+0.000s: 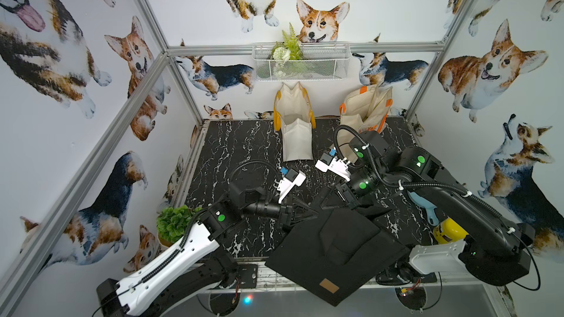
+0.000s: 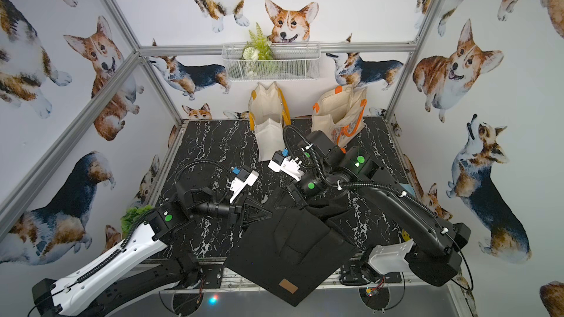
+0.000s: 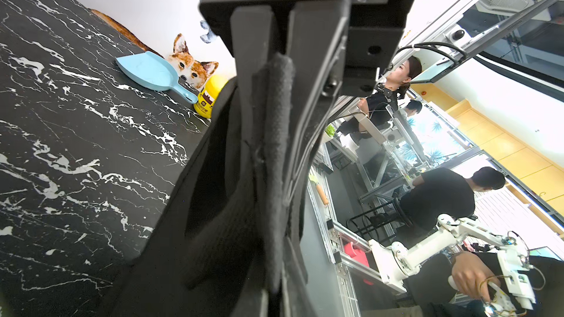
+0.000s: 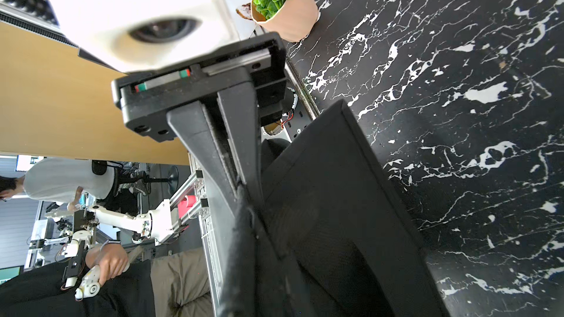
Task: Put away the canvas bag
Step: Press the canvas bag.
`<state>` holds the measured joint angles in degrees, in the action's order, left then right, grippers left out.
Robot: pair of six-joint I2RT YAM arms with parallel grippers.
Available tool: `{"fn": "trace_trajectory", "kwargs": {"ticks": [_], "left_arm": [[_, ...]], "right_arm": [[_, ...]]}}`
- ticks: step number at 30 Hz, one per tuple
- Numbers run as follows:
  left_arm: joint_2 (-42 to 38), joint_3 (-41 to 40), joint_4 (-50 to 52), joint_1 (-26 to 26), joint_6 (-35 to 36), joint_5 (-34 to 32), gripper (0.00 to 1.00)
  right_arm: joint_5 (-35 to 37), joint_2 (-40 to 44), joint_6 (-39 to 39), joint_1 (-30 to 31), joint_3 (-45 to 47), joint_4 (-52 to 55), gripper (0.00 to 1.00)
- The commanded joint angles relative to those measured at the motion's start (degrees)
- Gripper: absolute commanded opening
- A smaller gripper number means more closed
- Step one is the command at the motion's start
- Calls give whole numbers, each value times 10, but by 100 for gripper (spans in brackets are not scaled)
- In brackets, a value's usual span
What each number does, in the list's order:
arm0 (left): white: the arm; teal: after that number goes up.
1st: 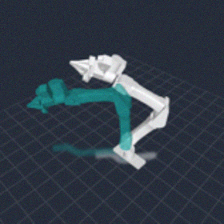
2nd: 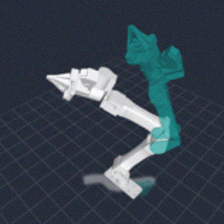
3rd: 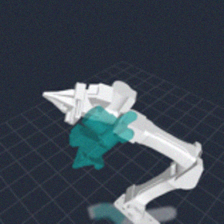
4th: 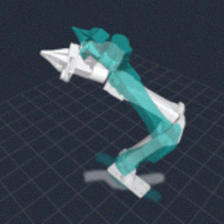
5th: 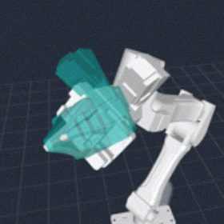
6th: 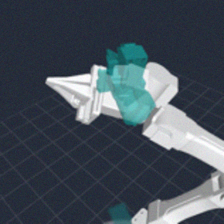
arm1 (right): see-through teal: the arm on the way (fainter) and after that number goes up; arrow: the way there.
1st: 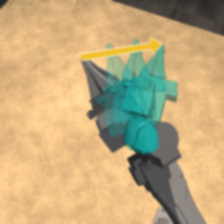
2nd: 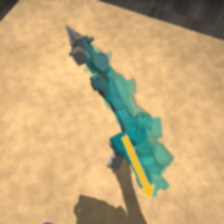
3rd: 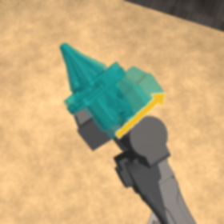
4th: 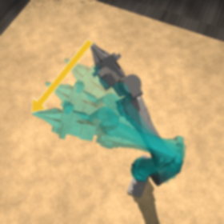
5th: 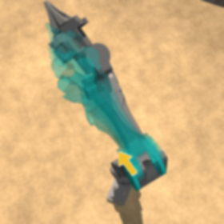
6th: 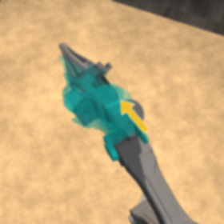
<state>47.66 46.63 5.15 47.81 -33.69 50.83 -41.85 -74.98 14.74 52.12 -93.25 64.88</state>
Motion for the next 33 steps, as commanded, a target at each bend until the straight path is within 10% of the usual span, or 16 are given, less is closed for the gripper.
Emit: {"fn": "trace_trajectory", "kwargs": {"ticks": [1, 5, 9, 11, 14, 19, 23, 27, 31, 33], "left_arm": [[1, 2, -36, 1, -12, -3, 23], [9, -8, -67, 6, -28, -5, 53], [22, -8, -71, 18, -26, -6, 56], [28, -7, -68, 24, -23, -6, 47], [29, -5, -60, 28, -16, -12, 0], [13, -5, -43, 31, -2, -31, 0], [17, -3, -28, 31, 4, -35, 47], [22, -10, -30, 32, 4, -37, 0], [19, -19, -35, 33, 6, -35, 0], [22, -20, -20, 33, 12, -44, 24]], "right_arm": [[-10, 10, 2, 0, -20, -15, 0], [-22, 15, 20, 0, -48, -15, 0], [-52, 17, 51, -19, -84, -35, 0], [-70, 18, 64, -45, -103, -41, 0], [-79, 18, 59, -81, -129, -23, 0], [-40, -3, 8, -101, -181, 68, 0], [-2, -14, -22, -101, -209, 118, 0], [32, -21, -45, -102, -239, 154, 0], [49, -16, -56, -102, -255, 162, 0], [58, -16, -59, -104, -263, 166, 0]]}}
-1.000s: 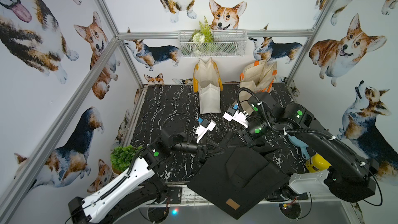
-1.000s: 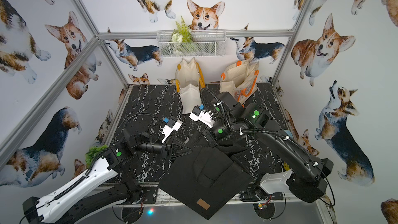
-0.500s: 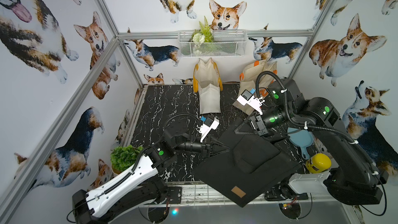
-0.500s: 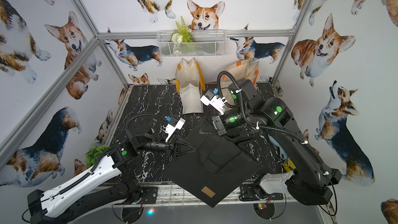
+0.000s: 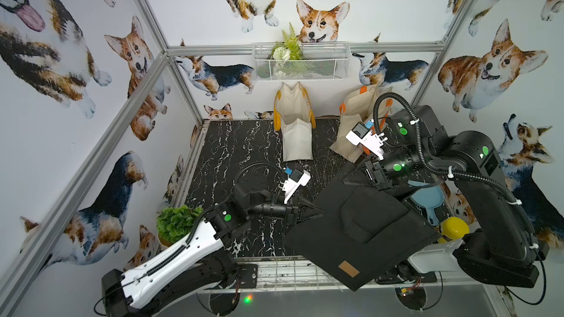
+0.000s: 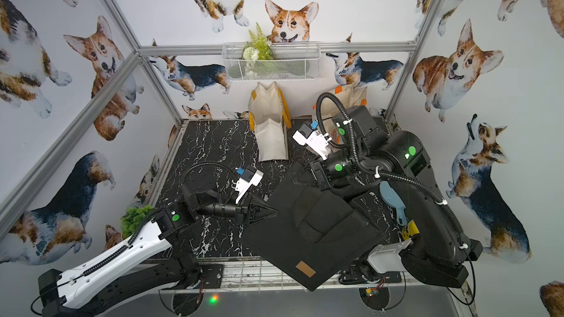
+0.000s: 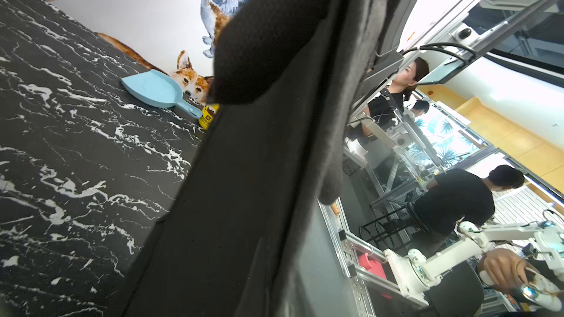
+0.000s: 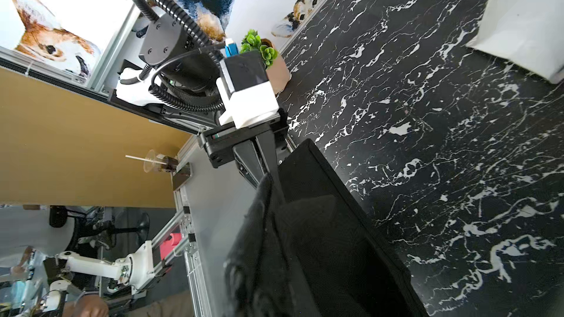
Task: Put away the canvas bag
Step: Press the canvas bag.
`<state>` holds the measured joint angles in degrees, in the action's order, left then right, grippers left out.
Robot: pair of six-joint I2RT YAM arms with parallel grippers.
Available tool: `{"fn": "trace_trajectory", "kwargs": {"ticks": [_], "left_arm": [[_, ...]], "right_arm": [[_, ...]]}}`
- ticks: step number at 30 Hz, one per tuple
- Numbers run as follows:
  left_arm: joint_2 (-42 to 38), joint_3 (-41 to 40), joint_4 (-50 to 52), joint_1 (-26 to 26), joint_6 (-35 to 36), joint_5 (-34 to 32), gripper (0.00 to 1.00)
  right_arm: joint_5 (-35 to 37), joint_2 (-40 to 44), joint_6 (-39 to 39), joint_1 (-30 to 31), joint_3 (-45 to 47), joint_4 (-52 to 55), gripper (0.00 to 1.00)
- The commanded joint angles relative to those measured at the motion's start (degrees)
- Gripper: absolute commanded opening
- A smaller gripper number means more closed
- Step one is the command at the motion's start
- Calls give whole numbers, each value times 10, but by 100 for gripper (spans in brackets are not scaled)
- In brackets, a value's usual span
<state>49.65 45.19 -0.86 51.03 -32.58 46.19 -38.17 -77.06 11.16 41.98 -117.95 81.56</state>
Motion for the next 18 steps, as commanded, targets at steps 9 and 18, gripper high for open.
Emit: {"fn": "trace_trajectory", "kwargs": {"ticks": [9, 18], "left_arm": [[20, -36, 48, 3, 5, -16, 0], [21, -50, 47, 16, 12, -19, 0]], "right_arm": [[68, 15, -13, -6, -33, -8, 0], [52, 23, 12, -13, -45, -37, 0]]}}
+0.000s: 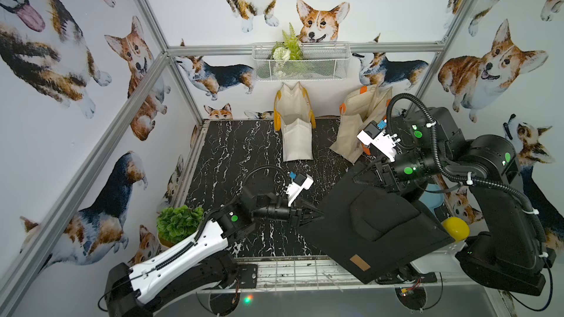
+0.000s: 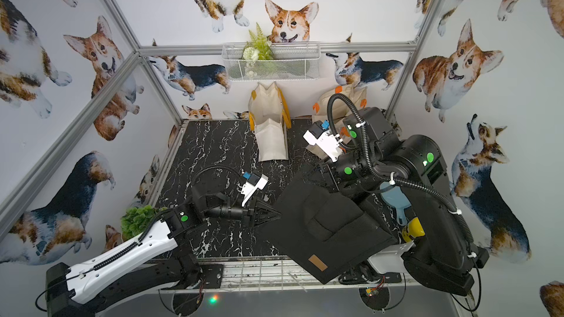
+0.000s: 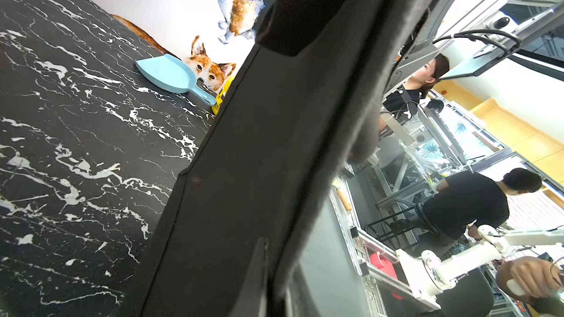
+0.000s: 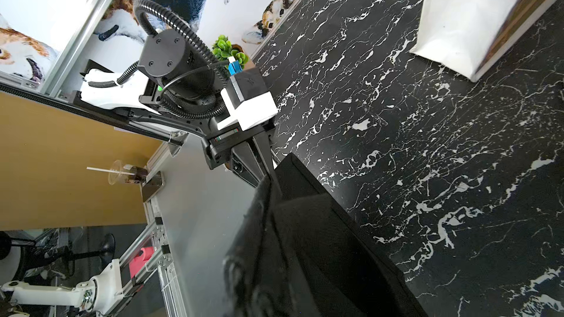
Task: Put away the canvas bag
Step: Press the canvas bag.
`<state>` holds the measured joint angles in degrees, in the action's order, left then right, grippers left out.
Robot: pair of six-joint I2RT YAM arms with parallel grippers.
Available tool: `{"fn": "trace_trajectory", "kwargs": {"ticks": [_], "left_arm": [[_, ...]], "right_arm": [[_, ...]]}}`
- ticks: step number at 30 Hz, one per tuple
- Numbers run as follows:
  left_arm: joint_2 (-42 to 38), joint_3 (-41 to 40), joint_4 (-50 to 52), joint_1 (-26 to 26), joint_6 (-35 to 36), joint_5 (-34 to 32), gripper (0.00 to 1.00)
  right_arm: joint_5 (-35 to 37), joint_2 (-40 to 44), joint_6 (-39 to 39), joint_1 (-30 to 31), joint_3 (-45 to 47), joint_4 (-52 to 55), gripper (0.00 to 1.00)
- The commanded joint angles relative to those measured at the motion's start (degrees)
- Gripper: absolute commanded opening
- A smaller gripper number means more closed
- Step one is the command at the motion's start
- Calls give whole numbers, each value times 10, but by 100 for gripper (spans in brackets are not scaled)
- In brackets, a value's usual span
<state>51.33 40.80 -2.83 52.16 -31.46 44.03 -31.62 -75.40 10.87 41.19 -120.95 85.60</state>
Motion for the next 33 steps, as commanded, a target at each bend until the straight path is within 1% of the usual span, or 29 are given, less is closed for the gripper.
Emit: {"fn": "trace_trajectory", "kwargs": {"ticks": [1, 2, 3, 4, 6, 7, 11, 13, 14, 15, 16, 19, 21, 24, 29, 31, 32, 33], "left_arm": [[7, -6, 67, 6, 1, 4, 0], [10, -7, 64, 7, -1, 5, 13], [13, -9, 60, 10, -4, 6, 36], [15, -10, 56, 12, -5, 6, 51], [22, -12, 50, 20, -5, 6, 61], [25, -12, 50, 23, -4, 5, 64], [40, -13, 51, 30, 0, 6, 66], [44, -15, 52, 33, 1, 4, 63], [44, -17, 51, 35, 3, 2, 46], [43, -18, 53, 36, 6, 0, 13], [42, -17, 59, 37, 10, -8, 0], [27, -23, 61, 41, 17, -12, 0], [6, -24, 69, 46, 22, -31, 0], [-16, -27, 74, 46, 24, -38, 0], [-24, -20, 82, 46, 20, -36, 0], [-19, 0, 111, 45, 30, -39, 0], [-16, 18, 142, 45, 44, -47, 17], [-14, 35, 169, 45, 58, -52, 44]], "right_arm": [[-24, 4, 18, -6, -19, -80, 0], [-30, 2, 22, -6, -23, -82, 0], [-37, 1, 25, -6, -26, -83, 0], [-42, -2, 28, -7, -33, -85, 0], [-44, -6, 33, -7, -48, -86, 0], [-45, -9, 36, -7, -58, -87, 0], [-48, -24, 38, -12, -103, -76, 0], [-48, -32, 39, -14, -123, -68, 0], [-47, -36, 37, -15, -131, -65, 0], [-46, -39, 37, -16, -136, -63, 0], [-45, -40, 37, -16, -138, -62, 0], [-38, -40, 33, -16, -135, -57, 0], [-32, -38, 28, -16, -130, -50, 0], [-26, -33, 22, -16, -118, -42, 0], [-17, -19, 17, -16, -78, -33, 0], [-11, -11, 15, -16, -58, -29, 0], [-6, -7, 12, -16, -47, -25, 0], [-2, -3, 9, -16, -36, -20, 0]]}}
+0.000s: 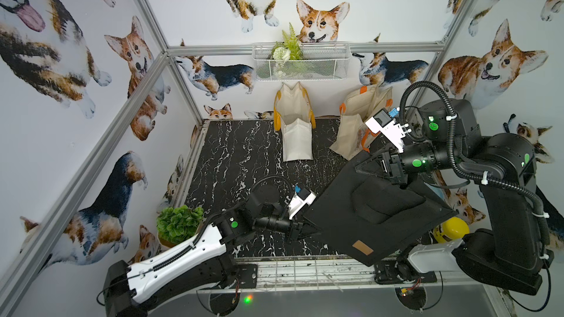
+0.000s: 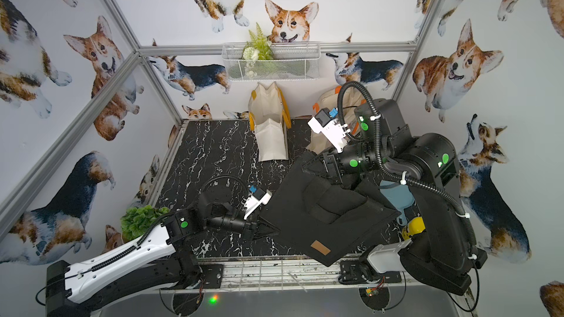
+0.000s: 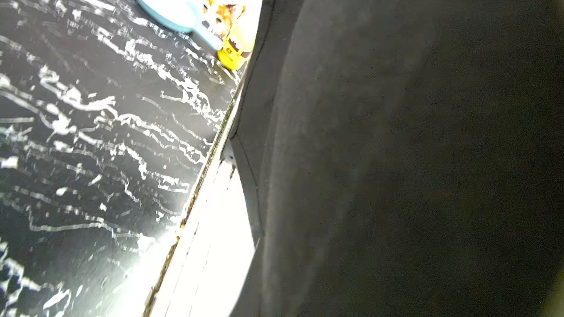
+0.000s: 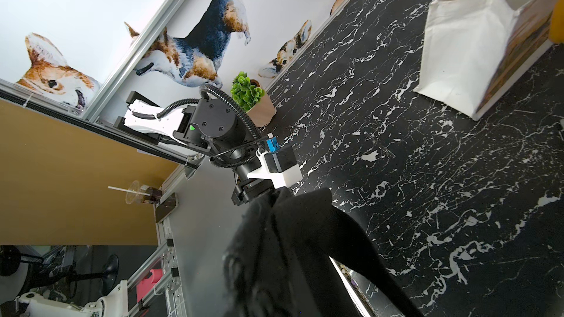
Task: Put away the canvas bag
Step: Press the canvas bag.
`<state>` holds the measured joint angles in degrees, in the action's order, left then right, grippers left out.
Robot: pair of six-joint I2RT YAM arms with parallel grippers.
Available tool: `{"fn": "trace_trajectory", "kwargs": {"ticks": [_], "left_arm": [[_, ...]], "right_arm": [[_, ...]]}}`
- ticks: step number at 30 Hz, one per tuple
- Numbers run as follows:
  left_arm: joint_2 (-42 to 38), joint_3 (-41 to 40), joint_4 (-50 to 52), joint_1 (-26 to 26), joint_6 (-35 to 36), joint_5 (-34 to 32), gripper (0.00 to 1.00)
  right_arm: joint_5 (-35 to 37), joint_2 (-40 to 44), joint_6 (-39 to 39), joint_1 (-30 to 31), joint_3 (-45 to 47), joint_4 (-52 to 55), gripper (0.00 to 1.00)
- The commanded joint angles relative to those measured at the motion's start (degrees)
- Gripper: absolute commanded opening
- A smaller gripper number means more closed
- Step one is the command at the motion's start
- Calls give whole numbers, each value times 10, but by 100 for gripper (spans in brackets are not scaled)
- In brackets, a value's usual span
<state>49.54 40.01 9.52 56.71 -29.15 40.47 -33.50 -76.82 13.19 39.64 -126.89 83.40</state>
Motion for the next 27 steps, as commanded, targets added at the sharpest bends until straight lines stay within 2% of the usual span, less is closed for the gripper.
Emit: {"fn": "trace_trajectory", "kwargs": {"ticks": [1, 2, 4, 6, 13, 16, 19, 24, 25, 26, 27], "left_arm": [[4, 67, 85, -1, 56, -32, 66], [3, 82, 120, -1, 75, -50, 73], [-2, 139, 177, -2, 109, -91, 79], [-2, 170, 197, -8, 123, -100, 81], [56, 185, 83, -9, 63, -3, 77], [78, 193, 65, -7, 60, 4, 76], [98, 214, 55, -7, 61, 19, 77], [120, 241, 36, -6, 52, 47, 78], [123, 242, 31, -5, 49, 54, 77], [126, 242, 25, -4, 46, 63, 69], [127, 242, 22, -2, 44, 70, 52]], "right_arm": [[22, 17, -17, -1, 34, 6, 0], [28, 24, -21, -1, 48, 11, 0], [31, 36, -26, -1, 74, 16, 0], [11, 56, -24, 0, 124, 6, 0], [-97, 120, 57, 15, 271, -143, 0], [-132, 122, 86, 49, 300, -195, 0], [-126, 112, 94, 93, 307, -216, 0], [-135, 100, 118, 111, 335, -262, 0], [-133, 100, 120, 111, 338, -269, 0], [-127, 99, 121, 111, 338, -273, 0], [-120, 98, 121, 111, 337, -276, 0]]}}
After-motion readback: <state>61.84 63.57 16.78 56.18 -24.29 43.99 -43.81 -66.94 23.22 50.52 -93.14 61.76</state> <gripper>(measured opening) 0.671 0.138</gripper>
